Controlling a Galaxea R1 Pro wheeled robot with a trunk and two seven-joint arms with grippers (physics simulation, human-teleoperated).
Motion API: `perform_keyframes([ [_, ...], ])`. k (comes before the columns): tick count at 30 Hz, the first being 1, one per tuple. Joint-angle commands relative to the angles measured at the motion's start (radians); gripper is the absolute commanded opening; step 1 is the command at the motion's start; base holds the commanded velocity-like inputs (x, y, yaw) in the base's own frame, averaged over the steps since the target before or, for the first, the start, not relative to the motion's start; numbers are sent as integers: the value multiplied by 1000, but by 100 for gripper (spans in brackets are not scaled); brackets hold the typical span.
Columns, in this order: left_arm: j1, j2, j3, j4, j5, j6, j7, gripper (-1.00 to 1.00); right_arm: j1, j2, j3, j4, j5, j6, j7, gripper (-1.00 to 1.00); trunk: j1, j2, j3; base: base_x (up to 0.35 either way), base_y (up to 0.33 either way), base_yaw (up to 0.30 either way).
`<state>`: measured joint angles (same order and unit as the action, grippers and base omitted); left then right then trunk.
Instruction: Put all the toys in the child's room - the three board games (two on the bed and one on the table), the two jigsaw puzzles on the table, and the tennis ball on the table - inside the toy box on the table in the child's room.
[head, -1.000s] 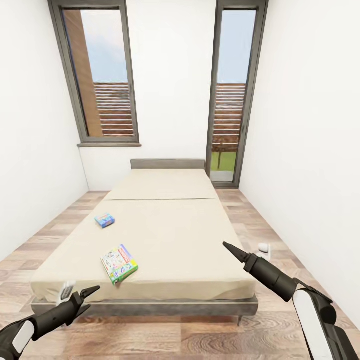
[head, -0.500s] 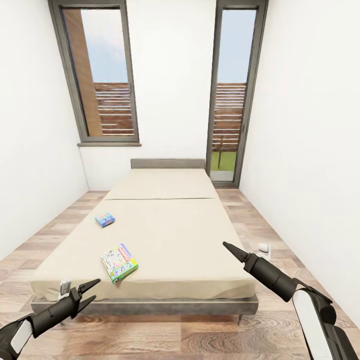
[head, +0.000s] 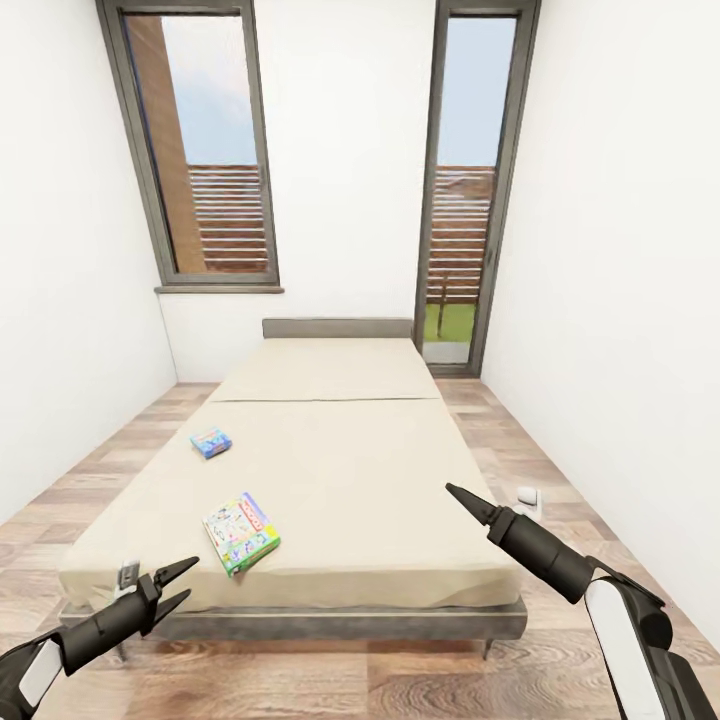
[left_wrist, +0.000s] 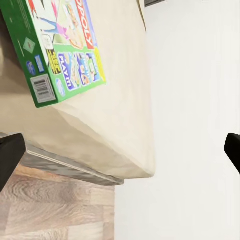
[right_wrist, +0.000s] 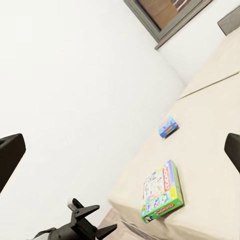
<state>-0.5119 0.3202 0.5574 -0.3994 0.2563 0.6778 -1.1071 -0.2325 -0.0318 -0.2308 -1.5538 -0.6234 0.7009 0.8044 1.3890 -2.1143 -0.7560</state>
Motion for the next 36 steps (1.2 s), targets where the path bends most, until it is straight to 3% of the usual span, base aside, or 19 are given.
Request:
perform_keyframes([
  [1,-1,0,2,1,1,7,-2,100,-1,0,-1,0,-4,6,1,100,0,0,-1,77,57,0],
  [33,0,11,3,1,3,15,-2,100,-1,1,-2,2,-1,5,-3,100,0,0,-1,41,21,0],
  [36,0,11,3,1,3,15,-1,100,-1,1,-2,2,-1,5,-3,100,12,-21,-10,0,0,0],
])
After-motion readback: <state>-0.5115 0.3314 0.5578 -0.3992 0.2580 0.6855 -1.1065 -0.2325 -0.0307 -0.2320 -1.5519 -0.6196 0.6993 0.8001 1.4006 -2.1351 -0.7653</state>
